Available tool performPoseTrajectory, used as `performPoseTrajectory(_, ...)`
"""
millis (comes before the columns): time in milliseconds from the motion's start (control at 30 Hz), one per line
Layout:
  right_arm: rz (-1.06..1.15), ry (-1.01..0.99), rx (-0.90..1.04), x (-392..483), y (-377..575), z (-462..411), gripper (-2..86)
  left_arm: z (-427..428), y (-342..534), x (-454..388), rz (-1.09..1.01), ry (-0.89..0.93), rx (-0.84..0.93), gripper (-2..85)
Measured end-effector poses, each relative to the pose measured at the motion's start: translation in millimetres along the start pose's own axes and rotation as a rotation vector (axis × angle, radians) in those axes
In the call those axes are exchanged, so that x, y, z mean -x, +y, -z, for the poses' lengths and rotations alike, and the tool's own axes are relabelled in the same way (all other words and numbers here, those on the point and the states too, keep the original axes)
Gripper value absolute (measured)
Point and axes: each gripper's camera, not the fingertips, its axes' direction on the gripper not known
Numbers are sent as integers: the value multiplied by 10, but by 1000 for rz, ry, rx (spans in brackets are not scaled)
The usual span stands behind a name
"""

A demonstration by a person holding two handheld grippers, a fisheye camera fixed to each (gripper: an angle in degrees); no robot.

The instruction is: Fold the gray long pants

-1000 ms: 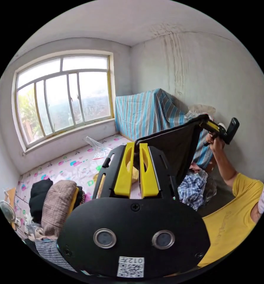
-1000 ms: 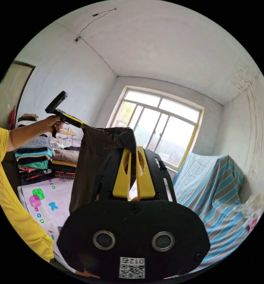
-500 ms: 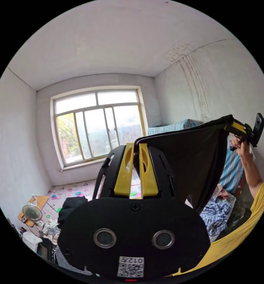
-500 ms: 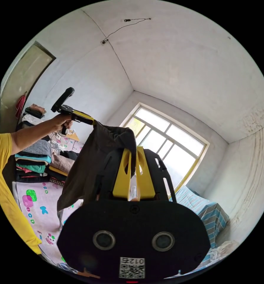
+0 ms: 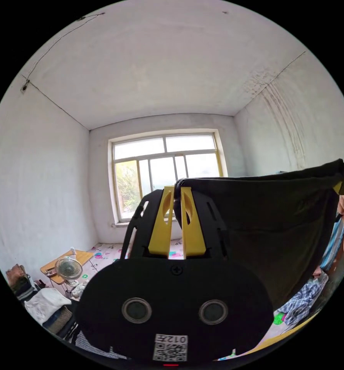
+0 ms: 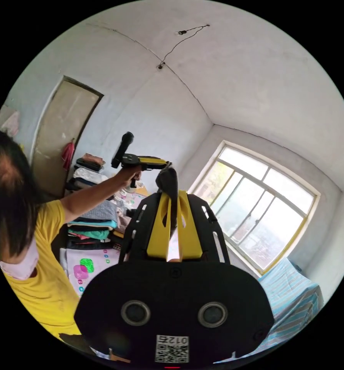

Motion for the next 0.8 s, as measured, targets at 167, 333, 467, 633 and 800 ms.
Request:
performPoseTrajectory(167, -80, -233, -83, -53, -21, -23, 27, 234, 26, 569, 41, -96, -35, 13)
performPoseTrajectory(333, -184, -382, -147, -307, 150, -10, 33, 133, -65, 979, 72, -143, -37, 12)
performPoseTrajectory(467, -298, -446, -183, -748, 540, 70, 35, -350, -234, 1060, 49, -162, -11, 11)
performPoseTrajectory(633, -410, -411, -206, -1402, 1331, 322, 35, -1359, -389, 782, -28, -107, 39, 10)
performPoseTrajectory(800, -546, -313, -174, -2199, 2649, 587, 34, -2884, -164, 82, -163, 41, 172, 8)
